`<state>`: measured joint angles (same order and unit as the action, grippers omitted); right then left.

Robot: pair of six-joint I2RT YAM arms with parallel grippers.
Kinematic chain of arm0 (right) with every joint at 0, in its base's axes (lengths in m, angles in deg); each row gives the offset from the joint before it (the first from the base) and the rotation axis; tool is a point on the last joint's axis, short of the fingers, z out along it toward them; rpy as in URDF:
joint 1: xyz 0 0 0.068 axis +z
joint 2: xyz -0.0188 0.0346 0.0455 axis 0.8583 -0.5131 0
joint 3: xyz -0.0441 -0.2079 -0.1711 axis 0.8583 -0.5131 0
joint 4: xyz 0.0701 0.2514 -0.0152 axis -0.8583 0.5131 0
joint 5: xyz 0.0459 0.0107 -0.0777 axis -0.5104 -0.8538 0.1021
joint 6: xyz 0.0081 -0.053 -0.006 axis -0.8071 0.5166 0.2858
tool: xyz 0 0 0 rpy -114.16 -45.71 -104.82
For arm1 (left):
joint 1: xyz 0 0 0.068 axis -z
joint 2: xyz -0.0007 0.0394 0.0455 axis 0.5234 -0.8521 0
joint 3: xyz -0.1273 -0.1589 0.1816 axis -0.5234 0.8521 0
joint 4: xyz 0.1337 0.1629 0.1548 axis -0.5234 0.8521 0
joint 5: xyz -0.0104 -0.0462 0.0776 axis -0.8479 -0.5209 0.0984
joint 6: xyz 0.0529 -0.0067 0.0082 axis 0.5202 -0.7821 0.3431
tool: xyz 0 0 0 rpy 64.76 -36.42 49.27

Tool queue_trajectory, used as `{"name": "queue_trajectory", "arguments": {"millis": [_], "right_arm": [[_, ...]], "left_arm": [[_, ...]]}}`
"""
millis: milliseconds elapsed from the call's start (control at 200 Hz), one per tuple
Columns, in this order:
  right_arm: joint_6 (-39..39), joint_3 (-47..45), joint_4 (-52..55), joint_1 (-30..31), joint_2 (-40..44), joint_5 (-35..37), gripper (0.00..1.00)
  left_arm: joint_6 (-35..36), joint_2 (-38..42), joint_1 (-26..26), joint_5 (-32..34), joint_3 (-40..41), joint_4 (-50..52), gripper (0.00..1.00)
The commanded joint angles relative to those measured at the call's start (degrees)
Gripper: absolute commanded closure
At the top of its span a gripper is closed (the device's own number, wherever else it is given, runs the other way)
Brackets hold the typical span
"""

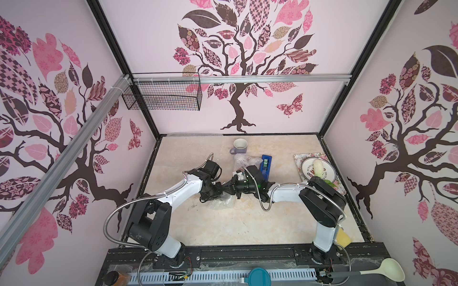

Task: Wrap mugs in bubble wrap
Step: Stick the tape on the bubble wrap.

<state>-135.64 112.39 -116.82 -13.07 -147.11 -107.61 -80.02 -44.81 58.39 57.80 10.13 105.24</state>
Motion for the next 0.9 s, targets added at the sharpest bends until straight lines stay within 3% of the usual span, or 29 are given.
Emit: {"name": "queue_trajectory", "arguments": {"millis": [0,425,895], "right_arm": [[-2.20,-0.03,-5.53,0.42,-0.01,0.71,1.00],[-2.96,-9.62,-0.28,1.01,4.05,0.55,1.00],[-6.10,-5.13,6.03,3.13,3.97,-2.18,1.00]], "left_arm": [[1.62,0.82,0.53,-1.59,-1.92,-0.20,1.00],[0.84,0.66,0.59,-0.56,-2.65,0.01,1.00],[-2.56,0.72,1.65,3.05,-3.90,-1.21,1.00]]}}
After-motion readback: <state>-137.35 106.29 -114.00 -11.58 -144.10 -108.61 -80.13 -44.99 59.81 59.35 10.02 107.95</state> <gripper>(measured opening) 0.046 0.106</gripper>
